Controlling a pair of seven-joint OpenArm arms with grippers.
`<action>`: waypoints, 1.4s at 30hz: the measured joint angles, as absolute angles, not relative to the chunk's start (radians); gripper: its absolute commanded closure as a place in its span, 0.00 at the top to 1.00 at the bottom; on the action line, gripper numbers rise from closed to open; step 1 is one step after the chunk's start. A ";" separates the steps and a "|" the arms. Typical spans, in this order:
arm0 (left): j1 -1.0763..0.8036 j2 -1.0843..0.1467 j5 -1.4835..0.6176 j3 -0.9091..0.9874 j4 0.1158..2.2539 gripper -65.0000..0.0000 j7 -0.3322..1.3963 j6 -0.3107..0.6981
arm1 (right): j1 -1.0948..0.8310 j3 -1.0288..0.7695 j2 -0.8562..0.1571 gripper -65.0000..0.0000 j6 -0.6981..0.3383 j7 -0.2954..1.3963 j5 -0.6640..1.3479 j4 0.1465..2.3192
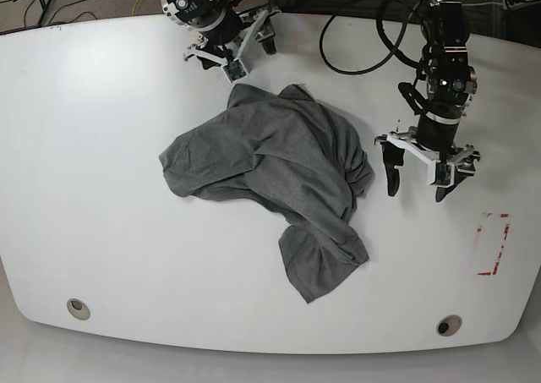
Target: Fold the T-shirt properly
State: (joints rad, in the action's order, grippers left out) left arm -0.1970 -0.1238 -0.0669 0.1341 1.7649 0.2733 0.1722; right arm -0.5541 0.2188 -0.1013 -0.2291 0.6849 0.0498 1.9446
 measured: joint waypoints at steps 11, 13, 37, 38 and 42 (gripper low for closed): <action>-0.250 -0.119 -0.067 0.145 1.772 0.76 0.277 0.205 | -0.413 0.126 -0.096 0.55 -0.225 0.632 0.061 1.872; -0.265 -0.113 -0.067 0.148 1.777 0.76 0.272 0.204 | -0.383 0.077 -0.105 0.54 -0.271 0.649 0.126 1.851; -0.250 -0.078 -0.088 0.166 1.761 0.77 0.278 0.179 | -0.249 0.078 -0.161 0.20 -0.289 0.678 0.101 1.750; -0.249 -0.077 -0.089 0.166 1.761 0.77 0.276 0.181 | -0.256 0.076 -0.162 0.22 -0.289 0.682 0.102 1.768; -0.233 -0.072 -0.121 0.183 1.755 0.77 0.277 0.192 | -0.340 0.035 -0.148 0.18 -0.288 0.627 0.065 1.937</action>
